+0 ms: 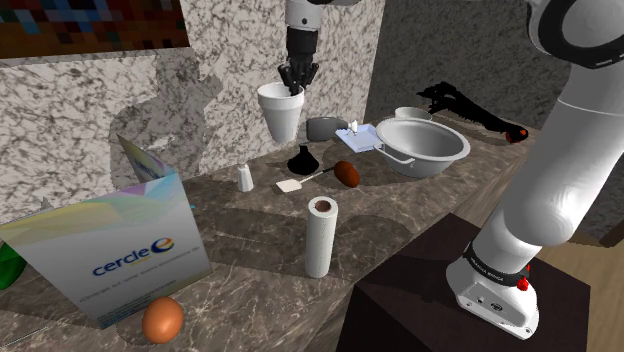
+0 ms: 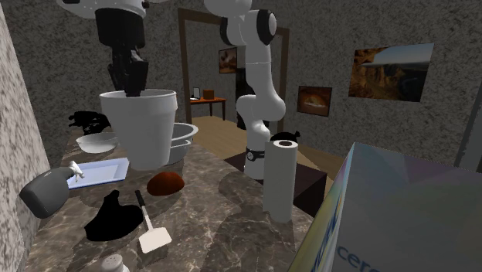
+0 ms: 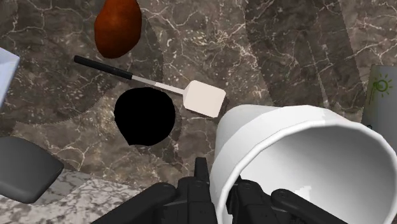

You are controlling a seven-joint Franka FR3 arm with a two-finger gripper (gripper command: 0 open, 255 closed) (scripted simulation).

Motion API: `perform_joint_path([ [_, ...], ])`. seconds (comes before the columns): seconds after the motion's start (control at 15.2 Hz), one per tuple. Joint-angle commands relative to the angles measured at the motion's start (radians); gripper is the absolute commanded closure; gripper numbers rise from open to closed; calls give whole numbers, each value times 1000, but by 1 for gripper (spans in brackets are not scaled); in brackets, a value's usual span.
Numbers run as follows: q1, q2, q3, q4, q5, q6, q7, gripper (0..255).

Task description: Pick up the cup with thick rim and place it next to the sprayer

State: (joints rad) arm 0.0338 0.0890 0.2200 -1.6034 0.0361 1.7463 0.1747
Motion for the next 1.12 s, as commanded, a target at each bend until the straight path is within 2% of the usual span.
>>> perform_joint_path([
  [0.0, -26, 14, -21, 18, 2, -5, -48, 255],
  [0.46, -105, 110, -83, 149, 2, -49, -190, 255],
  [0.86, -176, 246, -127, 345, 3, -117, -305, 255],
  [1.06, -177, 235, -127, 288, 4, -71, -308, 255],
])
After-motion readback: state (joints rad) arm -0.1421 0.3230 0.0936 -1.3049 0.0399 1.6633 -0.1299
